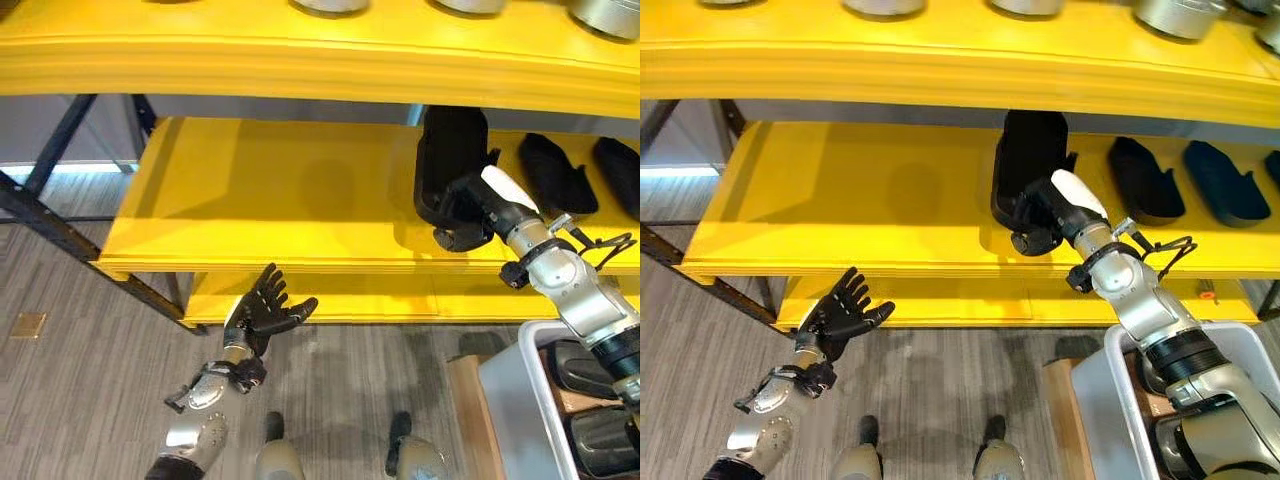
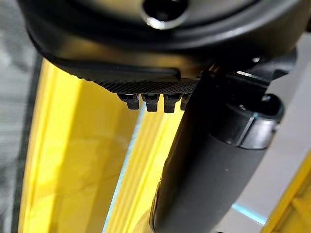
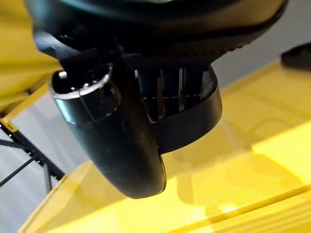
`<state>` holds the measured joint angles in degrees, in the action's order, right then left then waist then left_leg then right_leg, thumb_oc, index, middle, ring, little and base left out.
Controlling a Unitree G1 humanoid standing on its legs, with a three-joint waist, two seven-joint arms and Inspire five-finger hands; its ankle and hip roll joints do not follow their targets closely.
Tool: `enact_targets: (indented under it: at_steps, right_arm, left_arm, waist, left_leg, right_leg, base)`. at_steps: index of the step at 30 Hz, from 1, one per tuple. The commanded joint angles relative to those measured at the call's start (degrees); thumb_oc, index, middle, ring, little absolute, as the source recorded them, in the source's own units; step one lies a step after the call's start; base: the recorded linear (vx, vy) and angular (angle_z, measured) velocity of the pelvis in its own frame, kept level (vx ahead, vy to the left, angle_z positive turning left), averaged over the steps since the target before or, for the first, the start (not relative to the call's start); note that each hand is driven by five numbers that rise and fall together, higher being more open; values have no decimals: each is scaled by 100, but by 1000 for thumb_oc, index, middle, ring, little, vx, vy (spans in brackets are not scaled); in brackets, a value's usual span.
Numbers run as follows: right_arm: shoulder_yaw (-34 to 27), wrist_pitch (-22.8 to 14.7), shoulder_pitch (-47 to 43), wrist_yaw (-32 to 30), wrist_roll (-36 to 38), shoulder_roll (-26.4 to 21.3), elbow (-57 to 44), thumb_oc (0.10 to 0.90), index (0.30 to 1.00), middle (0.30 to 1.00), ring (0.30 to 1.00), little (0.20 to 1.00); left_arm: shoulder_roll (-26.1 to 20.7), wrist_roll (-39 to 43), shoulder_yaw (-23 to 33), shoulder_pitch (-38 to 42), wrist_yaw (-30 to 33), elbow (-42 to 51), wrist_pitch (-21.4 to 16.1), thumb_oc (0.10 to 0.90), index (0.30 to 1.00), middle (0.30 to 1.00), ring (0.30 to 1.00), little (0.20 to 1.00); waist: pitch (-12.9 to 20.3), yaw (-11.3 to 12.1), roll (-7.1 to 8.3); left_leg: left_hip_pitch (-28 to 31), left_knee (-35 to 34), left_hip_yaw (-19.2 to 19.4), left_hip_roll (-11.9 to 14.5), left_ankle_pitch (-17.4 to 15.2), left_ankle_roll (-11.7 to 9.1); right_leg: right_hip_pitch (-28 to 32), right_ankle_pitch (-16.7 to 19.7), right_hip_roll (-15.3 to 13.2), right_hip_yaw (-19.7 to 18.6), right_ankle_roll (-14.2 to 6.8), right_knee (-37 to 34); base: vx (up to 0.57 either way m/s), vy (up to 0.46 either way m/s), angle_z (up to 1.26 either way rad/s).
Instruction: Move parts from the plastic box to the shelf.
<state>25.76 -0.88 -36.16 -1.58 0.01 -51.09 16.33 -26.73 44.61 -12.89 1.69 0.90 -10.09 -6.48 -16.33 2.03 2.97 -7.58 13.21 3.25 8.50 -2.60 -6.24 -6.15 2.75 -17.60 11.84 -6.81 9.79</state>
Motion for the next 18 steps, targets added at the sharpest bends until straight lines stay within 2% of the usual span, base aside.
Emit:
enact_targets:
  at_steps: [1,10,16,18]
  right_arm:
    - [-508,-354,-958,-524,-112,-87,21,400,300,300,300,300]
    - [-122,-342,-1427,-491,-145,-125,463,400,300,300,300,300]
    - [308,-361,-1875,-351,-179,-226,724,400,300,300,300,300]
    - [438,-343,-2019,-308,-238,-418,811,400,300,300,300,300]
  left_arm:
    - [-199,-49,-38,126,-141,580,-599,900,1000,1000,1000,1000]
    - [-181,-16,45,101,-67,581,-646,900,1000,1000,1000,1000]
    - [-216,59,112,25,-90,775,-680,900,1000,1000,1000,1000]
    - [-252,106,177,-28,-90,860,-719,900,1000,1000,1000,1000]
  waist:
    - [704,67,229]
    - [681,120,266]
    - [529,160,205]
    - [394,193,147]
  left_leg:
    - [-469,698,126,475,-355,-31]
    - [-525,865,108,513,-455,-21]
    - [-651,1038,52,621,-448,-89]
    - [-820,1171,-34,660,-434,-145]
  right_leg:
    - [417,-516,-259,-97,-278,202]
    - [287,-619,-228,-148,-287,441]
    - [5,-806,-183,-146,-275,900]
    - [-209,-909,-185,-124,-250,1199]
  base:
    - [52,75,14]
    - [28,2,-4]
    - [-43,-47,-7]
    - [-113,-91,2]
